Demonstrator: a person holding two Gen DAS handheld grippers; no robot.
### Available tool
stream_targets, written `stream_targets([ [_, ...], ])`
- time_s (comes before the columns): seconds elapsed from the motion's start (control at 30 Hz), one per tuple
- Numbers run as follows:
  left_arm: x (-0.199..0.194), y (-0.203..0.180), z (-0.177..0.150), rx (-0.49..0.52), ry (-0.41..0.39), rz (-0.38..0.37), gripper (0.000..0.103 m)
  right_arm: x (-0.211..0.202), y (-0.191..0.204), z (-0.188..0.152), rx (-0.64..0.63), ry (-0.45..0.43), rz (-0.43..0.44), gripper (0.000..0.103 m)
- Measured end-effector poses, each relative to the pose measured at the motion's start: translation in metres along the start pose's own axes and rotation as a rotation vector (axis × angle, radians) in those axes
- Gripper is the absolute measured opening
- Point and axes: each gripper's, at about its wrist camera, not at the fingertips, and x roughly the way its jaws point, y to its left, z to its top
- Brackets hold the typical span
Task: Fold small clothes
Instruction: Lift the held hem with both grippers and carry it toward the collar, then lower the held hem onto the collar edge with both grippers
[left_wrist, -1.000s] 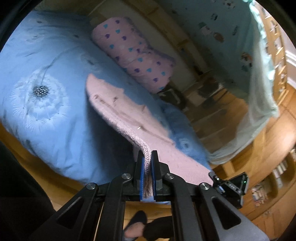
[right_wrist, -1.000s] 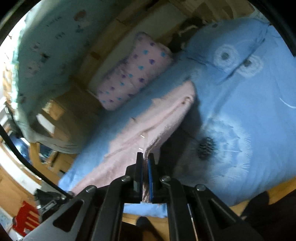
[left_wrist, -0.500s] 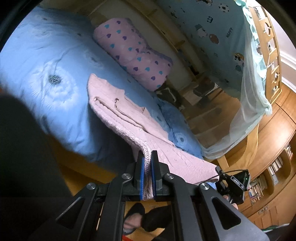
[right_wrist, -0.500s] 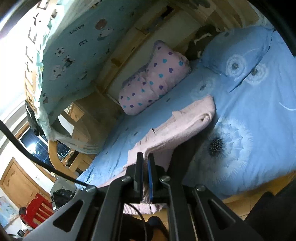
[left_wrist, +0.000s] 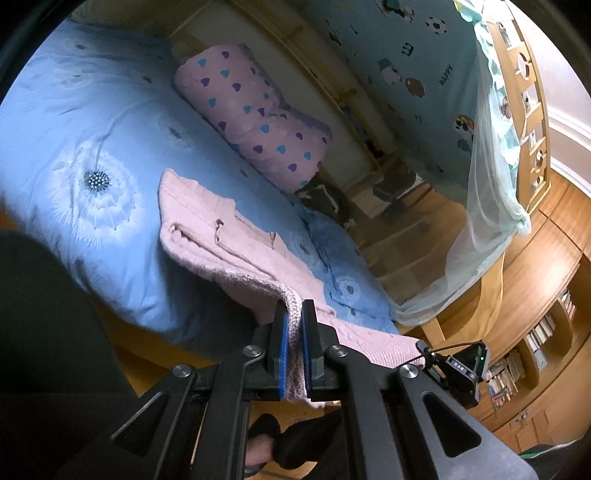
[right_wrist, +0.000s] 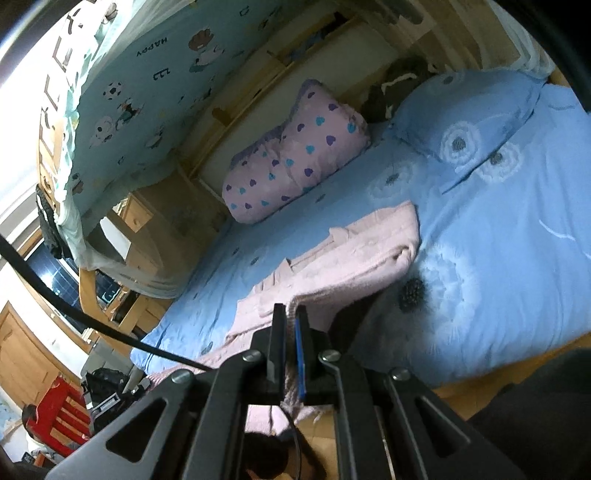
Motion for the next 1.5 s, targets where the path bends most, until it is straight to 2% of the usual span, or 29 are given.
stream_targets([
  [0.17,0.008,0.000,0.016,0.010,-0.012,-0.014,0.000,0.017,-0.004,0.018,0.015,-0.010,-0.009,0.004],
  [0.47,0.035,-0.005,0.047,0.050,-0.009,0.032,0.000,0.051,0.006,0.047,-0.034,-0.002,-0.034,0.004],
  [0.77,0.045,0.016,0.060,-0.030,-0.062,0.091,0.000,0.079,-0.001,0.067,-0.042,0.005,-0.056,0.004],
  [0.9,0.050,0.015,0.069,-0.030,-0.073,0.105,0.000,0.088,-0.008,0.076,-0.031,0.003,-0.073,0.004],
  [1.5,0.097,0.009,0.097,0.024,0.014,0.180,0.000,0.130,-0.021,0.123,-0.060,0.058,-0.122,0.004],
])
